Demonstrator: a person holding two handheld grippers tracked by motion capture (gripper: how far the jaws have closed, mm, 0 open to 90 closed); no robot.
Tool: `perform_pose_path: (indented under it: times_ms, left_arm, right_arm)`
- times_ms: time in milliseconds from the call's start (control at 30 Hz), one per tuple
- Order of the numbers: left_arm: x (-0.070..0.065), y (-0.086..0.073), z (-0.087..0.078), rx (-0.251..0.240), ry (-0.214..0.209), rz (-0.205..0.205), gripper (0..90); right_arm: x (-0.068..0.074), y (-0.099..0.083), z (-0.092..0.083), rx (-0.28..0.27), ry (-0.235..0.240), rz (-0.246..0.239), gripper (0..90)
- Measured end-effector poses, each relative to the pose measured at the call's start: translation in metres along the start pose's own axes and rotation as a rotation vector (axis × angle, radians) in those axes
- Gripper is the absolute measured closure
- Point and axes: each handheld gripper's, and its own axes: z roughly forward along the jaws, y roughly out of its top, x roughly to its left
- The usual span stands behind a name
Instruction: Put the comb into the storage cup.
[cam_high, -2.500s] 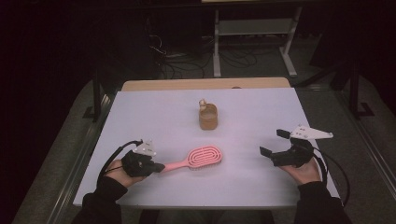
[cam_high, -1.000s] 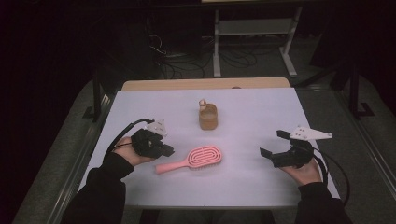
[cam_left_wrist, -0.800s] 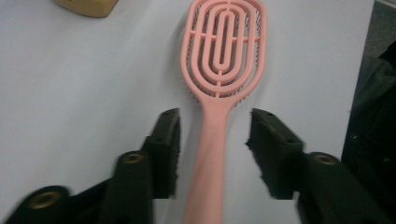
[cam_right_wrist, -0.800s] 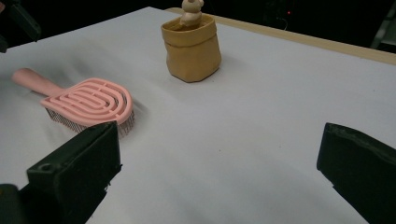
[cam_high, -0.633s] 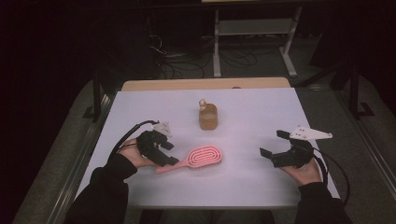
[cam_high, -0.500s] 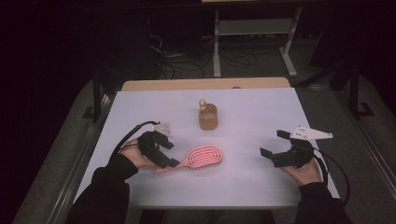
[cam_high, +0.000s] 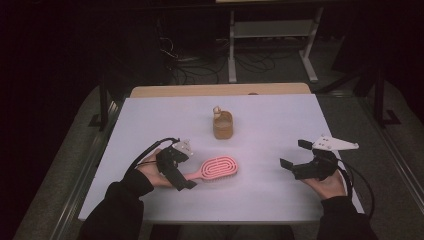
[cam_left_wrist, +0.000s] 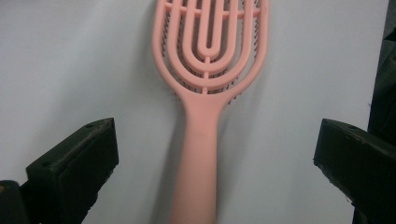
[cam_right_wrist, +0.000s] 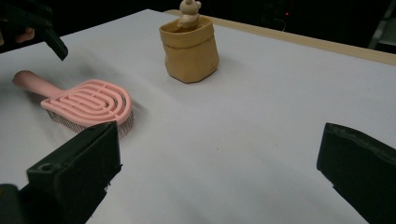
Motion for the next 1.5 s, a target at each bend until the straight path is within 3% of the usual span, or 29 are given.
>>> perform_pose_path:
  times_ms: [433, 667, 1100, 1267, 1500]
  left_arm:
    - [0.000, -0.004, 0.015, 0.029, 0.007, 0.035, 0.2]
    - [0.000, -0.005, 0.023, 0.042, -0.004, 0.044, 6.3]
    - [0.008, -0.005, 0.028, 0.031, -0.028, 0.034, 31.9]
    - [0.007, -0.005, 0.031, 0.056, 0.009, 0.038, 35.3]
    - [0.007, -0.004, 0.031, 0.066, 0.005, 0.040, 45.6]
  right_arm:
    - [0.000, -0.001, -0.001, 0.002, -0.001, -0.004, 0.0]
    - [0.000, -0.001, -0.001, 0.002, -0.001, -0.003, 0.0]
    - [-0.001, -0.002, -0.004, 0.003, -0.015, -0.001, 0.0]
    - [0.000, -0.002, -0.006, 0.006, -0.020, -0.008, 0.0]
    - [-0.004, -0.001, -0.005, -0.010, -0.022, 0.005, 0.0]
